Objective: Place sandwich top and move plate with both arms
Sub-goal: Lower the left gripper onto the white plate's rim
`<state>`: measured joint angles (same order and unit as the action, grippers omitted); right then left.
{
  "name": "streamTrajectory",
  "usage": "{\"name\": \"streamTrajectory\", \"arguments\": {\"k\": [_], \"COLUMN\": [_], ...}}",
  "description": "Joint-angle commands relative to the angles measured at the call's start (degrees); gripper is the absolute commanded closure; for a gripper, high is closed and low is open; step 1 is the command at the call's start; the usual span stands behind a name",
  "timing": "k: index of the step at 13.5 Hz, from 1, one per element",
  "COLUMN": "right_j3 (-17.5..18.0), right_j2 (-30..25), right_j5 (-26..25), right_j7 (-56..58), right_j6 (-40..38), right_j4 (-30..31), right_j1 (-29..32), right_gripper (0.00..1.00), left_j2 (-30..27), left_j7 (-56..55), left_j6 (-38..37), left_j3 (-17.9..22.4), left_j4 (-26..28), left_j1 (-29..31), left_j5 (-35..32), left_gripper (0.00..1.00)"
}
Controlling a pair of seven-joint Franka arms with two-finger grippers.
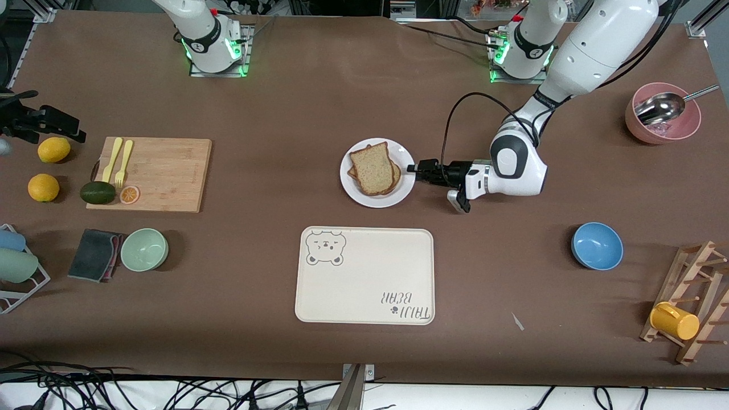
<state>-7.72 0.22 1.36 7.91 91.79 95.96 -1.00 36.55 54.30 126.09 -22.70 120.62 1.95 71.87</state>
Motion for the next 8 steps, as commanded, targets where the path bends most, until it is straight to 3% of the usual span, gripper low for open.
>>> {"name": "streamTrajectory", "arguments": {"k": [1, 6, 7, 8], "right_j3": [0.16, 0.08, 0.08, 0.08], "right_j2": [-0.92, -0.92, -0.92, -0.92], "right_j5": [-0.48, -0.56, -0.57, -0.57], "right_j7": [0.08, 0.08, 0.08, 0.08], "right_j6": [-0.64, -0.47, -0.47, -0.47], "right_j4": [0.29, 0.20, 0.20, 0.20], "right_j1": [0.30, 0.38, 0.30, 0.38], "right_gripper": [0.00, 0.00, 0.00, 0.00], "left_j2": [1.33, 2.30, 2.39, 2.39], "left_j7": [1.51, 1.68, 1.68, 1.68], "left_j6": [0.47, 0.47, 0.56, 0.47], "left_j3": [-0.06, -0.24, -0.24, -0.24], "left_j4": [-0.92, -1.01, -1.01, -1.09], "left_j1": [-0.29, -0.37, -0.37, -0.37], "left_j5": [0.82, 0.82, 0.82, 0.82], "left_gripper": [0.48, 0.48, 0.50, 0.63]}}
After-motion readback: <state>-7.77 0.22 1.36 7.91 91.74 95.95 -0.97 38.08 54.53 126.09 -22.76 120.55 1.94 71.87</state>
